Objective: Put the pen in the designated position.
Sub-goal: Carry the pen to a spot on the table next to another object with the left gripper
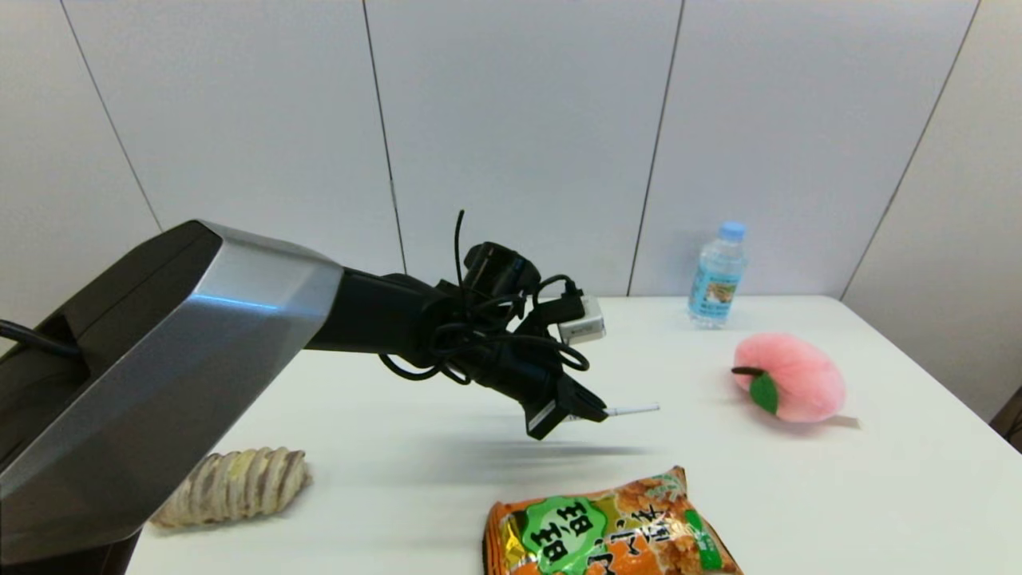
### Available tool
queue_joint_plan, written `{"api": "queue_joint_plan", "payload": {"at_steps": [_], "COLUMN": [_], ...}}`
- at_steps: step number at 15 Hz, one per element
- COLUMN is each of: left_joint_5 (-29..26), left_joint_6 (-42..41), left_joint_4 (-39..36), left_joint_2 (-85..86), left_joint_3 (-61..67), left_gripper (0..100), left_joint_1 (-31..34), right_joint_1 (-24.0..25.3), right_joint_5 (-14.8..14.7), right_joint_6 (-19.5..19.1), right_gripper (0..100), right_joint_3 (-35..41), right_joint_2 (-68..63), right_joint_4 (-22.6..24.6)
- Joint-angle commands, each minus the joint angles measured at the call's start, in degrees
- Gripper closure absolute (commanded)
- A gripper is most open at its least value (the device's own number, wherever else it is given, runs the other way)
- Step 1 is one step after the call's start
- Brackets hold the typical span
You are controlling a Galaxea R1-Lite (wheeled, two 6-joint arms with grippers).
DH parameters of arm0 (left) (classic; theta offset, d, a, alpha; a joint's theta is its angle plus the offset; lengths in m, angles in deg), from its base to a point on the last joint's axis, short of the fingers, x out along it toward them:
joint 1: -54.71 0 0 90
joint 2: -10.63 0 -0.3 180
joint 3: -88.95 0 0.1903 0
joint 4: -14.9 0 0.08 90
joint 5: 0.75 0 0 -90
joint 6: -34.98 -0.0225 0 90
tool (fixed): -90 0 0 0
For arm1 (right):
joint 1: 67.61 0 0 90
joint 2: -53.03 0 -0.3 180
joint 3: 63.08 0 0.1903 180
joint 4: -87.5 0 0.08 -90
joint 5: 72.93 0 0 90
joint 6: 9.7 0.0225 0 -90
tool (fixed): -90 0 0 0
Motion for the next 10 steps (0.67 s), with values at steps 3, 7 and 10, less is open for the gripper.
{"api": "queue_joint_plan", "payload": {"at_steps": [3, 7, 10], "left_joint_5": [3.08, 4.13, 5.01], "left_joint_6": [1.19, 1.80, 2.50], "left_joint_4": [1.16, 1.51, 1.43], "left_joint_2": [-2.28, -2.89, -2.89], "left_joint_3": [0.42, 0.50, 0.33], "left_gripper": [100, 100, 100], "left_joint_1": [-0.53, -0.79, -0.70], "right_joint_1": [0.02, 0.02, 0.02], "right_joint_5": [0.03, 0.03, 0.03], "right_joint_6": [-0.04, -0.04, -0.04], "right_gripper": [0, 0, 0], "right_joint_3": [0.00, 0.00, 0.00], "right_joint_2": [-0.07, -0.07, -0.07], "right_joint_4": [-0.02, -0.02, -0.02]}}
